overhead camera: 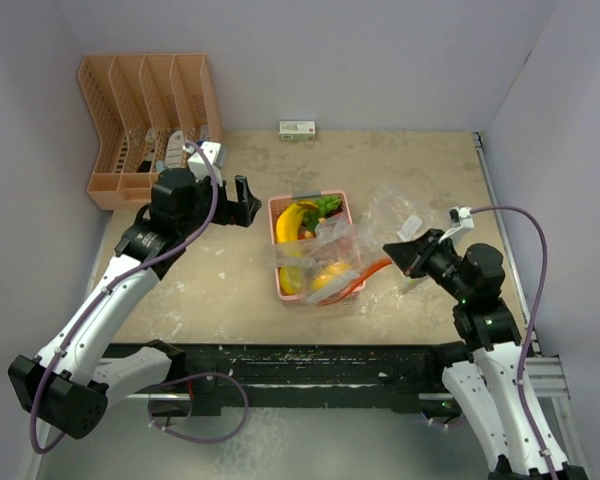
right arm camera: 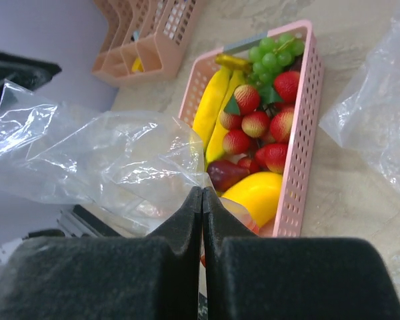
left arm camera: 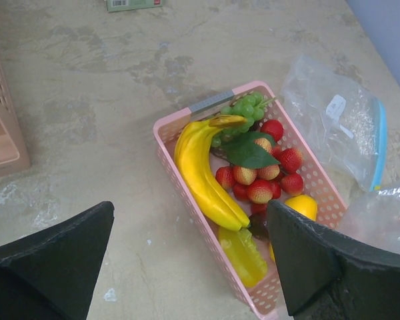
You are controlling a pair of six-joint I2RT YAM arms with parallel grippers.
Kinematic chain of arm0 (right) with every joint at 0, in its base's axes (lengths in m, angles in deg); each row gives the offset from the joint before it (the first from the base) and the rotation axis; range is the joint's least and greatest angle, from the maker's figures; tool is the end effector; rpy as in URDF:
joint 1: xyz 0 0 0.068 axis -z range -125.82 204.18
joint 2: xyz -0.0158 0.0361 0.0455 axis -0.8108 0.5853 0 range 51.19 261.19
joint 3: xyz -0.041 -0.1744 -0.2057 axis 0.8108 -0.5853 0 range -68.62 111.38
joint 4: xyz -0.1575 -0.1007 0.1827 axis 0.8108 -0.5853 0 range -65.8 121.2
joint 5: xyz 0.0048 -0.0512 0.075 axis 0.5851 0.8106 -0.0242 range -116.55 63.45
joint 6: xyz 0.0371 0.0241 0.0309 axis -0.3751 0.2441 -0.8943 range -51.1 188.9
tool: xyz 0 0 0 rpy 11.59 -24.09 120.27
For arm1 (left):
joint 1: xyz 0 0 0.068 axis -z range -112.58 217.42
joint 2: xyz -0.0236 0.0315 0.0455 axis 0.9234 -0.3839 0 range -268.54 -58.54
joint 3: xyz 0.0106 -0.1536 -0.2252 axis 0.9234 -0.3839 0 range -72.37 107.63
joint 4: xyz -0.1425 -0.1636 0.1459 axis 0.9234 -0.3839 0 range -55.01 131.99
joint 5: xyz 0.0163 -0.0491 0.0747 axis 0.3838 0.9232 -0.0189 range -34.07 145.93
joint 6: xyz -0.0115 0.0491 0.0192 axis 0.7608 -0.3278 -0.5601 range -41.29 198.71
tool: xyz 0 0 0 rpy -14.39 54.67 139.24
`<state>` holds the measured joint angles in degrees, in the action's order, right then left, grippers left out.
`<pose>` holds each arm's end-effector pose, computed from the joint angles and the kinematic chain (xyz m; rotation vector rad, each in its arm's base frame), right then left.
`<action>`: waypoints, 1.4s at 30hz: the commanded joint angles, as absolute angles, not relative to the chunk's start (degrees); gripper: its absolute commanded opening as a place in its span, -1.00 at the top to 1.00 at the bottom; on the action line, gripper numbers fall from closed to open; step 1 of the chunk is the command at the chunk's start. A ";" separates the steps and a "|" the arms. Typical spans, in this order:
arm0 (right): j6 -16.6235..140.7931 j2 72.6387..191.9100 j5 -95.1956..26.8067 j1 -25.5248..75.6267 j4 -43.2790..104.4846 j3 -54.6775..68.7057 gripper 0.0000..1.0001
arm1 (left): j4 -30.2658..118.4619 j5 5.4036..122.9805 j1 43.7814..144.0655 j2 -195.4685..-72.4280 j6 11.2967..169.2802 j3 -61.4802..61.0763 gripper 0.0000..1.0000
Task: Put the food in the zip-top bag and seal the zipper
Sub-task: Pick up the zipper food storage bag from the bin.
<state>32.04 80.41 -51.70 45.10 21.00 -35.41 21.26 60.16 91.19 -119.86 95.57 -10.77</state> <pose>0.1315 0.0363 0.3077 0.0793 1.7617 0.9606 0.2191 -0.0994 0.3679 0.1684 1.9581 -0.5415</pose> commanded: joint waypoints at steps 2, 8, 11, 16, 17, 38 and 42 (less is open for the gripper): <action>22.13 79.31 -41.09 44.86 28.10 -34.07 1.00 | 22.95 59.97 91.29 -117.43 94.89 -10.59 -0.98; 17.84 81.43 -33.25 44.86 24.82 -35.43 1.00 | 22.83 60.15 91.25 -117.11 94.64 -10.50 -0.98; 15.70 82.56 -29.07 44.86 22.79 -38.45 1.00 | 22.88 60.11 91.29 -117.17 94.68 -10.56 -0.98; 12.02 79.88 -23.04 44.86 20.33 -44.66 1.00 | 23.02 60.58 91.27 -117.49 94.87 -10.62 -0.98; 11.26 79.19 -21.60 44.86 18.94 -45.14 1.00 | 23.08 60.59 91.25 -117.51 94.86 -10.64 -0.98; 46.87 83.12 -38.95 44.28 15.51 -29.36 -0.36 | 24.69 63.09 91.29 -118.21 97.59 -12.05 -0.98; 49.29 89.02 -38.86 42.89 15.31 -24.65 -0.33 | 25.45 62.53 91.25 -117.40 99.28 -13.35 -0.98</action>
